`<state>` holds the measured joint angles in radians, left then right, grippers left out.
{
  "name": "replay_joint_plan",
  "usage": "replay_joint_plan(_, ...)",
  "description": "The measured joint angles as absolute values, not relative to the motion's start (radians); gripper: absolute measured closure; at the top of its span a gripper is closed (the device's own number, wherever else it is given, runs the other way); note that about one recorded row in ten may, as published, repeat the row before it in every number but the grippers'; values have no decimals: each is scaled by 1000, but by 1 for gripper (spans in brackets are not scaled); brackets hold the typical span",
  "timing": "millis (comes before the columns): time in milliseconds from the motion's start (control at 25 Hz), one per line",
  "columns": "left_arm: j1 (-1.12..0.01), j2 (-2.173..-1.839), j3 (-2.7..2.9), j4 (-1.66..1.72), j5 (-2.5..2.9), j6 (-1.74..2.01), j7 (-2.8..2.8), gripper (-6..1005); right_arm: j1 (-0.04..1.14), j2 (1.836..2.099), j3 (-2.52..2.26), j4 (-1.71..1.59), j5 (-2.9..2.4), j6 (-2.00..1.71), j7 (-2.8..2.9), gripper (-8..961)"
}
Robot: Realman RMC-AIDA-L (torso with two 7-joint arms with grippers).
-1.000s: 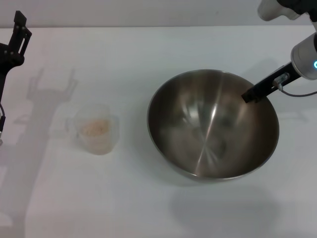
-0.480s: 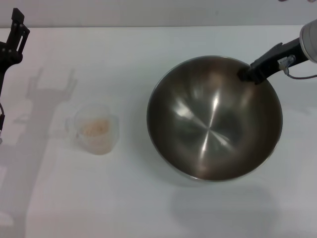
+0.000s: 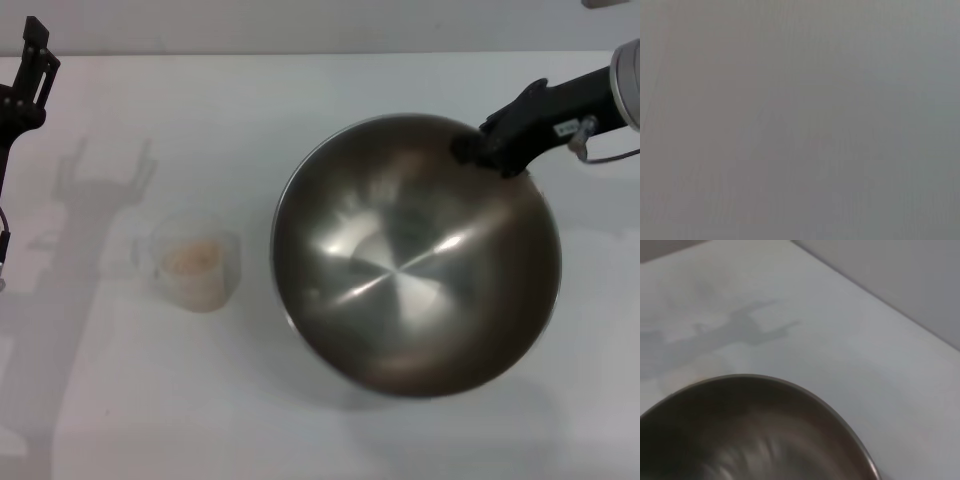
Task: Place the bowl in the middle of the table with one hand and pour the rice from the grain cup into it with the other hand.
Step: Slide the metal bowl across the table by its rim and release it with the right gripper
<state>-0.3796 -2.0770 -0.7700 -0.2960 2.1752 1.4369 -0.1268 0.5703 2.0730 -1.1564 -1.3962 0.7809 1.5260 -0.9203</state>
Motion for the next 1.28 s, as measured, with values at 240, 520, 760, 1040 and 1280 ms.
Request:
replay_joint_plan(240, -382, -2077, -770, -296, 2175, 1437, -124, 230, 580, 2074, -1171, -1361, 844, 1556, -949, 908)
replay_joint_plan(520, -382, -2077, -772, -297, 2175, 1437, -123, 233, 613, 2074, -1182, -1258, 864, 1557, -957, 895)
replay_joint_plan(760, -383, -2077, -773, -298, 2175, 1437, -122, 236, 649, 2073, -1182, -1177, 858, 1557, -960, 885)
replay_joint_plan(1040, -385, -2078, -773, -298, 2175, 1437, -121, 239, 679, 2073, -1196, -1134, 787, 1557, -939, 873)
replay_joint_plan(1280, -385, -2079, -773, -298, 2175, 1437, -121, 242, 698, 2074, -1215, -1107, 769, 1550, -915, 862)
